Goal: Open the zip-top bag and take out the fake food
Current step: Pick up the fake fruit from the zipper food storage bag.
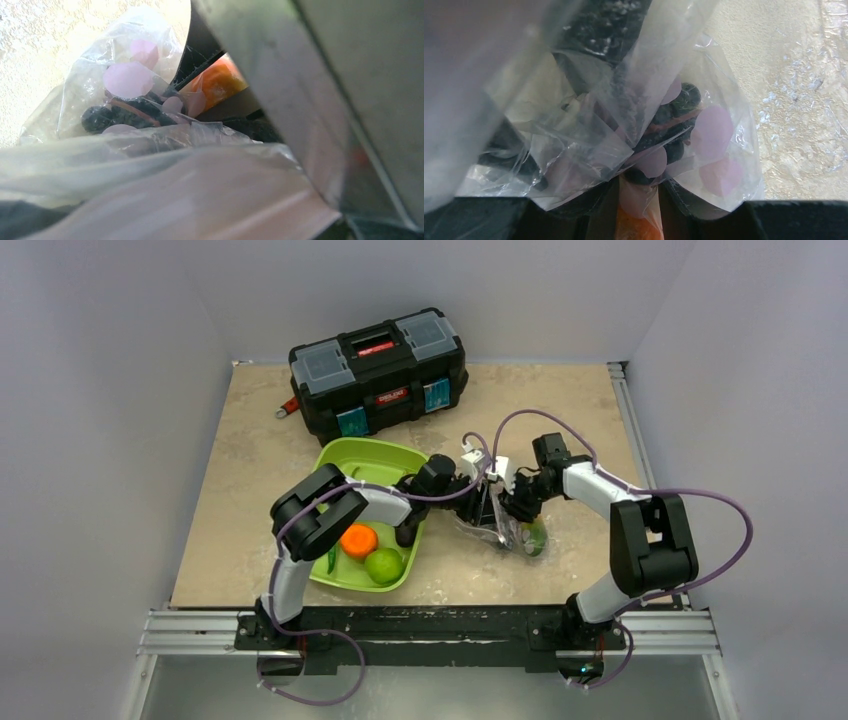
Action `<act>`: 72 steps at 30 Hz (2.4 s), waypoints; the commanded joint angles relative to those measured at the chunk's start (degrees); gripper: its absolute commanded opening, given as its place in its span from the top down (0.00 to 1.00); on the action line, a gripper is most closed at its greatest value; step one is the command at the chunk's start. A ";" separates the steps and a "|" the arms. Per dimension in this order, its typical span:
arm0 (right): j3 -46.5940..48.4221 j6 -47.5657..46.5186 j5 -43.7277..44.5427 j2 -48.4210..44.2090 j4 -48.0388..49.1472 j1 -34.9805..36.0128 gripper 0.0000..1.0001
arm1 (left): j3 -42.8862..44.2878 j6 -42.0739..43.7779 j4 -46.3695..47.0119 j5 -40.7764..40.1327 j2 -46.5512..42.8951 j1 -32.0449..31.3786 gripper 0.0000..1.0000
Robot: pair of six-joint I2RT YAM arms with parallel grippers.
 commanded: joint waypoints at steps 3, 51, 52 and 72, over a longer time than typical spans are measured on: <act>0.98 0.07 -1.57 0.86 -2.21 1.70 0.65 | 0.24 -3.10 0.01 5.87 2.02 -0.60 0.55; -0.30 13.57 -20.76 -8.12 5.72 -7.49 1.00 | -9.84 -5.68 -4.62 -7.71 -10.22 -3.72 0.46; -0.75 13.03 -22.00 -9.52 5.64 -7.68 1.00 | -9.19 -5.66 -5.66 -8.69 -9.88 -3.71 0.47; -0.84 -34.12 -24.63 -21.27 -23.19 -8.98 0.11 | -11.21 -10.24 2.22 -9.42 -11.89 -0.49 0.51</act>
